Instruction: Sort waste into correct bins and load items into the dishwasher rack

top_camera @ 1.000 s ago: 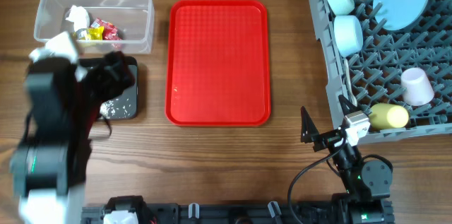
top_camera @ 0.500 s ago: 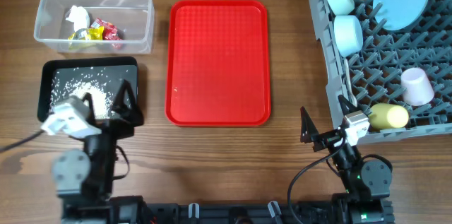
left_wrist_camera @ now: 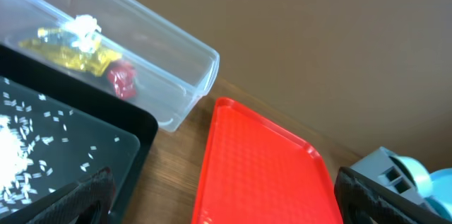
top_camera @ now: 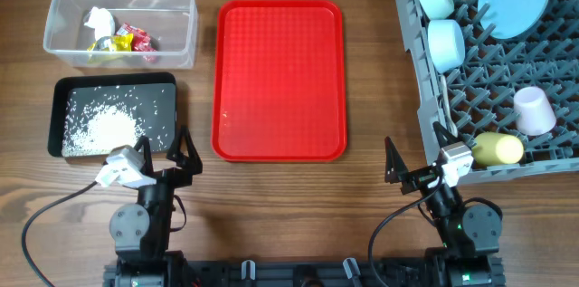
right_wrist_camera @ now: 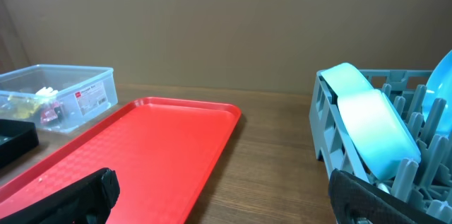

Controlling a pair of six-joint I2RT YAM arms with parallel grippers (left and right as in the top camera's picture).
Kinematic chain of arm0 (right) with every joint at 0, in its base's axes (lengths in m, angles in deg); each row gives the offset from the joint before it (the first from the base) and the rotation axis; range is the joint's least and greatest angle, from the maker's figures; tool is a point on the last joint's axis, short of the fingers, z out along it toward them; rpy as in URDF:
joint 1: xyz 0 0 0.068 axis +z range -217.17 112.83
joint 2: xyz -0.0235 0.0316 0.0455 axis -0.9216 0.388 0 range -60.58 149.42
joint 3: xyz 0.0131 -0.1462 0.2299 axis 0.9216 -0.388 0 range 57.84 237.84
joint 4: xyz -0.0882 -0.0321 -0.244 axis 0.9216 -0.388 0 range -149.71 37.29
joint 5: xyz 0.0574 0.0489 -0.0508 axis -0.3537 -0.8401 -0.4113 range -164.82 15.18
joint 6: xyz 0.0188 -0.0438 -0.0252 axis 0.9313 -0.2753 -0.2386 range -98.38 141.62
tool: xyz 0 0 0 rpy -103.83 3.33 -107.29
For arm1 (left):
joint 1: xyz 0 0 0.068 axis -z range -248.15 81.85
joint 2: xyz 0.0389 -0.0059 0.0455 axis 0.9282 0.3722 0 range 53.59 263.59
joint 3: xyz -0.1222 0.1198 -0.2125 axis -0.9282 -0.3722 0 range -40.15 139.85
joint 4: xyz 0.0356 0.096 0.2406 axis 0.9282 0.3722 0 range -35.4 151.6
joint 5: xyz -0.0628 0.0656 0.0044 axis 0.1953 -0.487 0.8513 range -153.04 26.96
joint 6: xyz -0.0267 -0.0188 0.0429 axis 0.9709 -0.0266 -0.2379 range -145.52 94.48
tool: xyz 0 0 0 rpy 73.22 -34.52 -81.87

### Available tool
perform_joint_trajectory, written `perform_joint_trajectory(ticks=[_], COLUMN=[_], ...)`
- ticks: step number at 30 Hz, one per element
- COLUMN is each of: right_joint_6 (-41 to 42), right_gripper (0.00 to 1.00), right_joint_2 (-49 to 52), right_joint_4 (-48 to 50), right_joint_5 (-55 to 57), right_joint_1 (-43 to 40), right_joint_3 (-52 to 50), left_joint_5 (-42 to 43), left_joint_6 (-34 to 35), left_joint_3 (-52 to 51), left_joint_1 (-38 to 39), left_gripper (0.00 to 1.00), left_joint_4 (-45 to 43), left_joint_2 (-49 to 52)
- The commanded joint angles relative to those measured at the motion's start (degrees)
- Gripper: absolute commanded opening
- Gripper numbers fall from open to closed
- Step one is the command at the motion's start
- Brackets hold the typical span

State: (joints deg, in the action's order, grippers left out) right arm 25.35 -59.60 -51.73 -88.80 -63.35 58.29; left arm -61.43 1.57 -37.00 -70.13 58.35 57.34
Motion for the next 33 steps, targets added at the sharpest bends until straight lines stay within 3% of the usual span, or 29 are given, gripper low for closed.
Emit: perform_joint_trajectory(ticks=[1,6,33], right_joint_6=[-0.6,-0.6,-0.6], right_gripper=[1.0,1.0,1.0], right_joint_2=[-0.7,-0.7,-0.7], right_joint_4=[0.4,0.4,0.4], right_joint_5=[-0.9,-0.9,-0.9], right_joint_1=[-0.3,-0.3,-0.3], right_joint_3=[-0.2,-0.2,-0.2], left_joint_5=[0.3,0.3,0.3], left_joint_6=[-7.7,-15.0,-14.5], left_joint_3=[-2.8,-2.8,-2.8], left_joint_1=[0.3,0.4,0.4], left_gripper=[1.0,1.0,1.0], left_joint_4=[-0.1,0.7,0.5], left_joint_2=[-3.6,-3.6,-3.4])
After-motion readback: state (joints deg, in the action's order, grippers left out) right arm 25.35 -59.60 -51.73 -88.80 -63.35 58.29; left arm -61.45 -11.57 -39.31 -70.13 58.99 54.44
